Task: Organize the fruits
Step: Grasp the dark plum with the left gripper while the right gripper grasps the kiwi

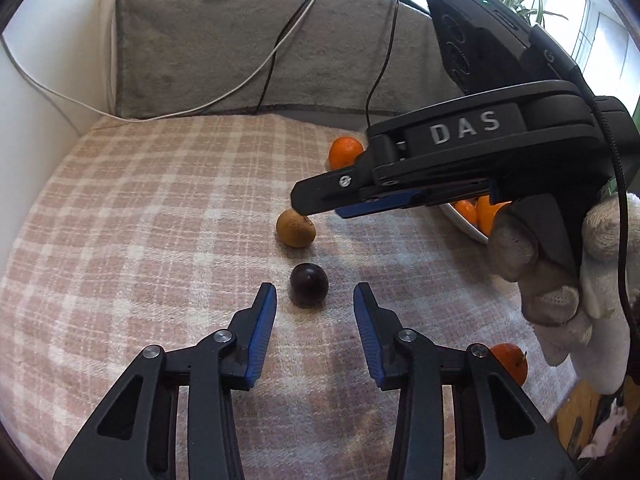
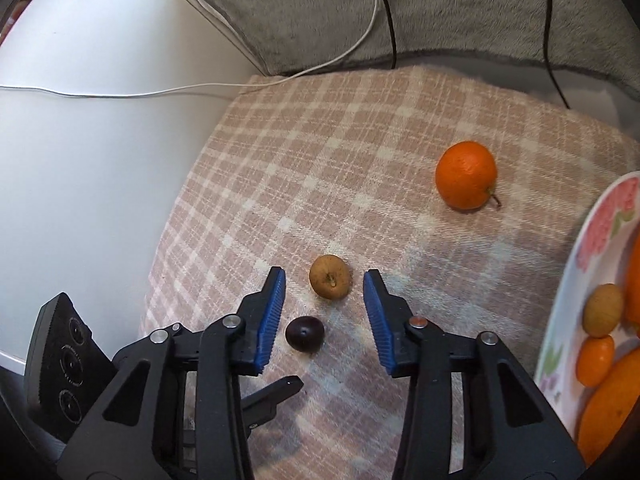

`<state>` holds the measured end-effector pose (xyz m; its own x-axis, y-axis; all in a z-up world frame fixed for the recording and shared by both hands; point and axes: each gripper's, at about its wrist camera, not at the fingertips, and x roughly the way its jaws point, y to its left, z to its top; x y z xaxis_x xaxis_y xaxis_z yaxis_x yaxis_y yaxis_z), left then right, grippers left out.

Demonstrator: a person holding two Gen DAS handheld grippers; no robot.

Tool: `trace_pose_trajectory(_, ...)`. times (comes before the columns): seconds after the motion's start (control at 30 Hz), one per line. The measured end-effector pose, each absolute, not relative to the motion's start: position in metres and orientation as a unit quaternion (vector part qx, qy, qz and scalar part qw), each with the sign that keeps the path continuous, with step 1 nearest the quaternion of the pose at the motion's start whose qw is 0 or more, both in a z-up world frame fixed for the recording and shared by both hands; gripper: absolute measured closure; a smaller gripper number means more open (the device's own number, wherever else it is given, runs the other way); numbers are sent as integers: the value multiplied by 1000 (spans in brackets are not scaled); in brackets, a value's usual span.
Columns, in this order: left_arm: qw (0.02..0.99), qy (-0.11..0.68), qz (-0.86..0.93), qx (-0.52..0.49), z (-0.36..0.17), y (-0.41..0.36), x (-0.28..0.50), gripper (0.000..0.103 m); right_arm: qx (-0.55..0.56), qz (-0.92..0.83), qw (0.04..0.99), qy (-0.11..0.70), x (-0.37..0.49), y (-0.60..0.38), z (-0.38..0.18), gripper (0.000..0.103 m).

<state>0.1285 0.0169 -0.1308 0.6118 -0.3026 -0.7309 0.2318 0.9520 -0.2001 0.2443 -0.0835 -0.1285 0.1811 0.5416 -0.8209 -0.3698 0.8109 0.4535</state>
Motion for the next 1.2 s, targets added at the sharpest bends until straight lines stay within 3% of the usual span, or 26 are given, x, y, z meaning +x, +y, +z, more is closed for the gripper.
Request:
trace_pose_trajectory(0.67,886,434,-158,-46,-146,9,160,75,74,290,755,583,253,-67,-148,77)
trace_pose_trajectory(0.83,885,438,-153,-45,-150,12,168,82,80,290,755,582,254,-69,-149,77)
trace_pose_trajectory(1.2,887,434,-153,-46,-149,14,167,83,87,288,760,577,251,-76,-144,77)
